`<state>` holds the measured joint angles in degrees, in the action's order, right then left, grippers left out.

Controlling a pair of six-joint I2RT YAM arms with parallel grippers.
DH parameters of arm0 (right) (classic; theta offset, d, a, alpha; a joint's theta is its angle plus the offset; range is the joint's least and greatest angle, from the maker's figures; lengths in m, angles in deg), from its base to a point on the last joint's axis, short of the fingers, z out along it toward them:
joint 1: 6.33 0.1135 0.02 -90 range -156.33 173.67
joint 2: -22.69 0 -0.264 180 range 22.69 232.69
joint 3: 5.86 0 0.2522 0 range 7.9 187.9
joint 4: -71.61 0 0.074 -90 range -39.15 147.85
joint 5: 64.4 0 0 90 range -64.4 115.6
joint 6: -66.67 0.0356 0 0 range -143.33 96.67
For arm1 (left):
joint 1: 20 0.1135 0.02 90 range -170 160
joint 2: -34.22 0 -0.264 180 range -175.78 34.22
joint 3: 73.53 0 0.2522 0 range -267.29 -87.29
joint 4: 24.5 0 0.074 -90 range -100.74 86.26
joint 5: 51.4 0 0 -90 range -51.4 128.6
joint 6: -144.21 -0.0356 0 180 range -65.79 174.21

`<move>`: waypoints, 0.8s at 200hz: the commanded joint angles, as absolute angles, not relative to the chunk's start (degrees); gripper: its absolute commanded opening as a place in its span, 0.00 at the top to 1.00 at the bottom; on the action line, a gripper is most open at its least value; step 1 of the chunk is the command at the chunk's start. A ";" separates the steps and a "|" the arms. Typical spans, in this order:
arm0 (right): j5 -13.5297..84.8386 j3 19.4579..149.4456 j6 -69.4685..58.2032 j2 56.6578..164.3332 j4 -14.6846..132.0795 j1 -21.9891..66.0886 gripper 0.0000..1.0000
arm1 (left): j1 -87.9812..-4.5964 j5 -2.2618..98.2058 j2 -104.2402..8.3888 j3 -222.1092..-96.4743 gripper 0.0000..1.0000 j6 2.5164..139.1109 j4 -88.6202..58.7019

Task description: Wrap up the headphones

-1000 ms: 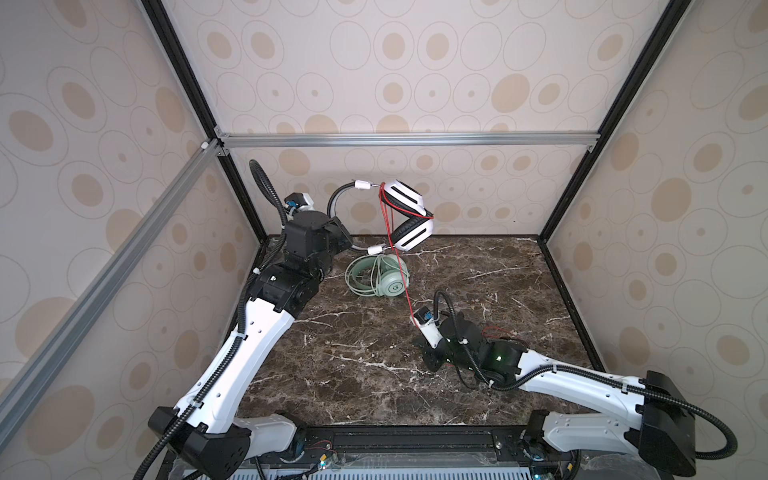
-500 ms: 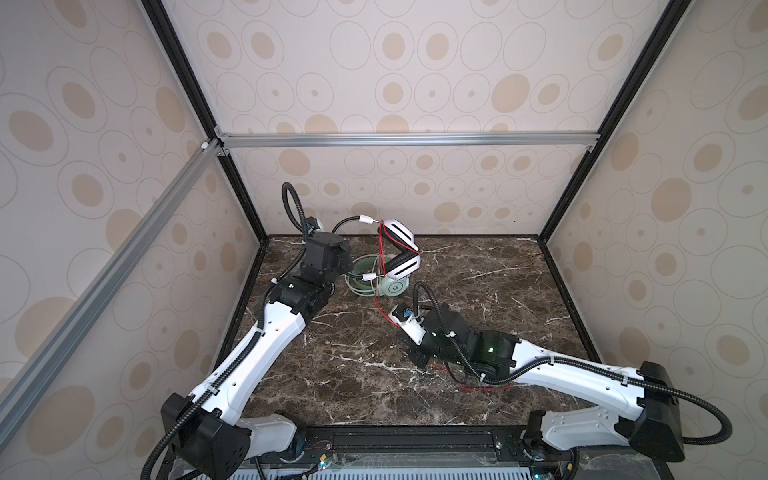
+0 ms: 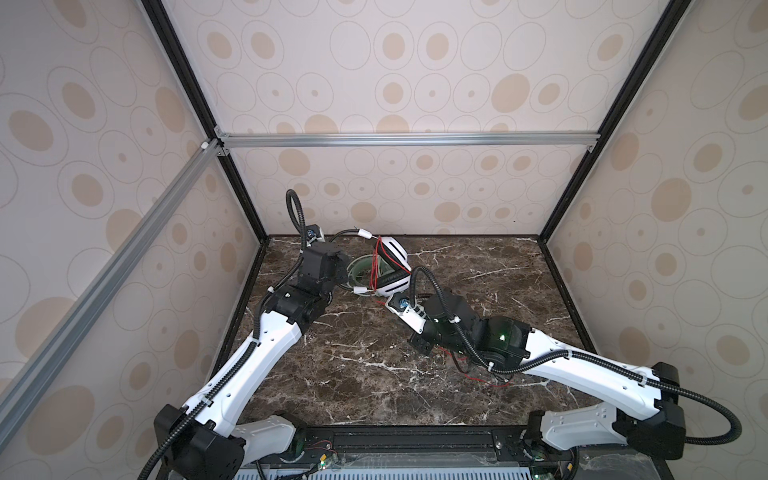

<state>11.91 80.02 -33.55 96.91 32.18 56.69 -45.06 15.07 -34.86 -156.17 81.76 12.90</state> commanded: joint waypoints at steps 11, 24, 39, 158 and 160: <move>8.82 84.46 -37.50 97.44 27.25 57.20 1.00 | -45.88 14.34 -32.38 -155.96 1.00 80.37 11.42; 8.55 85.68 -38.07 97.57 26.37 57.21 1.00 | -46.27 14.49 -32.42 -155.59 1.00 79.52 11.84; 7.90 87.34 -38.85 98.22 24.93 57.20 1.00 | -46.96 14.91 -32.40 -155.45 1.00 78.05 12.35; 4.33 98.28 -44.22 100.48 15.91 51.43 1.00 | -50.49 28.80 -27.20 -152.42 1.00 63.93 19.12; 4.57 98.32 -44.18 100.48 15.85 51.31 1.00 | -50.54 29.36 -27.13 -152.42 1.00 63.78 19.18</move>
<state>3.34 96.32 -43.39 101.19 18.38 53.78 -50.11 23.01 -30.05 -151.52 67.49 20.53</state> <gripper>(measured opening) 0.044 0.067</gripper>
